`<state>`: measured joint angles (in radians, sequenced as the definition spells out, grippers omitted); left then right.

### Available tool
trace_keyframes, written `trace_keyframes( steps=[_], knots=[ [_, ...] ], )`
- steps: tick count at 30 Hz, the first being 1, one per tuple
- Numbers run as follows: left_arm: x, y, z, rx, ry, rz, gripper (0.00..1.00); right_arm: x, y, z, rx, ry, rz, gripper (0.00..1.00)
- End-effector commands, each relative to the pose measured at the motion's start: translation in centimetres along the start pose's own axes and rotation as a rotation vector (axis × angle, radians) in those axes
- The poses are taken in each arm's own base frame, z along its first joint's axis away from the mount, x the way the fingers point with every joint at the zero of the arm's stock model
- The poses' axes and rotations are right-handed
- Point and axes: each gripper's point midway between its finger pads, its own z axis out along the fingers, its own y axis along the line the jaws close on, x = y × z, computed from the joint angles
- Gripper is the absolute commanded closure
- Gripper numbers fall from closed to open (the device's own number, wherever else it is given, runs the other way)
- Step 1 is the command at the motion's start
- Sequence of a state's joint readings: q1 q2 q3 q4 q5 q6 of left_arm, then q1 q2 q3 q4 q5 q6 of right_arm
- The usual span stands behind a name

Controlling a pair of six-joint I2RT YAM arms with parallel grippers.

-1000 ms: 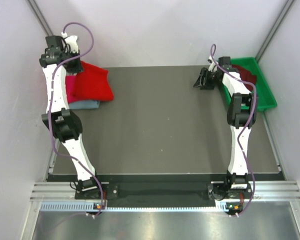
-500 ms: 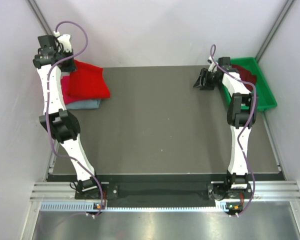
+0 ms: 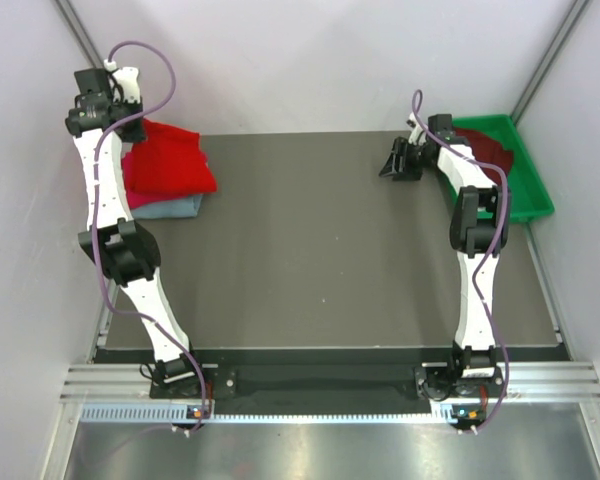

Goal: Fold and stack the t-shirts
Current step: Neatly place the folded tshirt to the corner

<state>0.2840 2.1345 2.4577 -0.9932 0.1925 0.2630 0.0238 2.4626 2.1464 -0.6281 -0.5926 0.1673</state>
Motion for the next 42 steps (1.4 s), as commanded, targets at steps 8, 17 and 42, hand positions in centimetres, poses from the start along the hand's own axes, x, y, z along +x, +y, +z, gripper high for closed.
trace_keyframes(
  steps=[8,17,42],
  knots=[
    [-3.7,3.4,-1.7,-0.172,-0.114,0.078,1.00,-0.8,0.5,0.1,-0.019,-0.025,-0.021,0.43],
    [-1.5,3.4,2.7,-0.211,-0.034,0.146,1.00,-0.3,0.7,0.5,-0.020,-0.014,-0.024,0.43],
    [1.0,7.6,8.7,-0.580,0.111,0.352,1.00,0.5,0.4,1.0,-0.009,0.006,-0.022,0.43]
  ],
)
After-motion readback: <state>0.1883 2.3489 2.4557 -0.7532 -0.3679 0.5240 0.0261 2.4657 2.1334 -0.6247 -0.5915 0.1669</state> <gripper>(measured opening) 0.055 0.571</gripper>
